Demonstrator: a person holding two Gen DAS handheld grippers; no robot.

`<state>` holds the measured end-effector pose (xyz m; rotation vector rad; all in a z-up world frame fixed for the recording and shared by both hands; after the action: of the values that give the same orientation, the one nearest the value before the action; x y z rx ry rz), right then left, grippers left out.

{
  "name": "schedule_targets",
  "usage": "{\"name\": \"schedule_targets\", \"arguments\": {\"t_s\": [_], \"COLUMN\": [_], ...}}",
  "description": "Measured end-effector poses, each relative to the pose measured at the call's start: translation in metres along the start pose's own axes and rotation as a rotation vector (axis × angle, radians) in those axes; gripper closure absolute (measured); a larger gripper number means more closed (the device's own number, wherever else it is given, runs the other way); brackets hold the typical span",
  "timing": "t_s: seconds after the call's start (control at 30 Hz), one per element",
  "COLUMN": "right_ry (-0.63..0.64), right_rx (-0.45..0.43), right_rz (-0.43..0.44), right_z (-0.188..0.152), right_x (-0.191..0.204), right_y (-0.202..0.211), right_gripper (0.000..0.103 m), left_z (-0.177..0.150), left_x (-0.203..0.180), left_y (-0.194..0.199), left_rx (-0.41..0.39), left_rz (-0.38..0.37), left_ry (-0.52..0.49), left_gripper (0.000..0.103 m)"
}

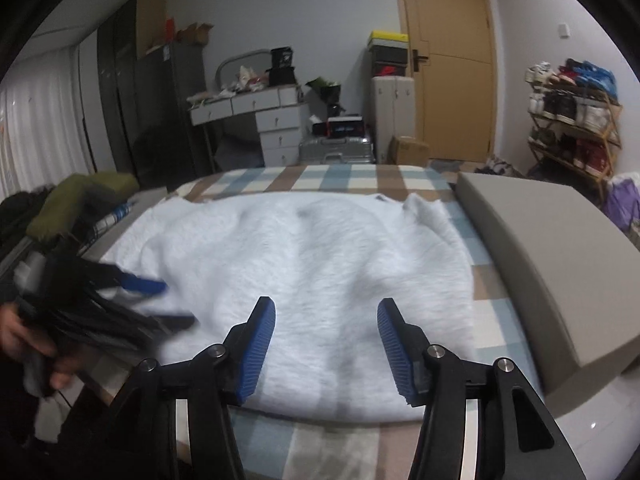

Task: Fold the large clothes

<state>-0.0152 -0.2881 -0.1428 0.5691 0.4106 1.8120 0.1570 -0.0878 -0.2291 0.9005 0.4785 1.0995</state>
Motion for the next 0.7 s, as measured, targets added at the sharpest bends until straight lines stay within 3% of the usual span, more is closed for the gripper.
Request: {"name": "schedule_targets", "arguments": {"t_s": [0.03, 0.1, 0.2, 0.33, 0.4, 0.43, 0.53, 0.63, 0.7], "right_ry": [-0.007, -0.016, -0.037, -0.02, -0.047, -0.08, -0.184, -0.179, -0.164], "right_rx": [0.007, 0.031, 0.097, 0.178, 0.293, 0.256, 0.317, 0.329, 0.3], "right_rz": [-0.018, -0.033, -0.041, -0.084, -0.114, -0.086, -0.048, -0.064, -0.067], "right_z": [0.001, 0.001, 0.005, 0.004, -0.012, -0.012, -0.008, -0.006, -0.006], "right_x": [-0.004, -0.008, -0.017, -0.027, -0.042, -0.047, -0.059, -0.055, -0.05], "right_y": [0.0, -0.003, -0.023, -0.059, -0.089, -0.086, -0.084, -0.073, -0.063], "right_gripper": [0.052, 0.071, 0.085, 0.086, 0.087, 0.087, 0.088, 0.087, 0.083], "left_z": [-0.002, -0.006, -0.013, -0.016, -0.014, -0.01, -0.004, 0.008, 0.026], "left_x": [0.001, 0.002, 0.002, 0.003, 0.001, 0.003, 0.001, -0.003, -0.01], "left_y": [0.0, 0.003, 0.006, 0.009, 0.01, 0.007, 0.016, 0.034, 0.046], "left_rx": [-0.006, -0.023, -0.048, -0.054, -0.061, -0.056, -0.037, -0.059, -0.104], "left_rz": [0.001, 0.001, -0.006, -0.008, -0.007, -0.008, -0.015, -0.119, -0.134], "left_ry": [0.015, 0.016, 0.009, 0.013, 0.013, 0.013, 0.021, 0.022, -0.005], "left_gripper": [0.019, 0.019, 0.019, 0.019, 0.019, 0.019, 0.019, 0.019, 0.019]}}
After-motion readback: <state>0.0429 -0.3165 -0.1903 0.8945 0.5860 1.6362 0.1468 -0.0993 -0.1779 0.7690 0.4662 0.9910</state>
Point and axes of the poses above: each gripper's, at about its wrist camera, not at the fingertips, and y roughly against the way its jaws point, x to its left, z to its top, the point moved 3 cm from there along -y, roughly the way its jaws point, and after that the axes turned 8 degrees about -y, right-handed, at the moved point
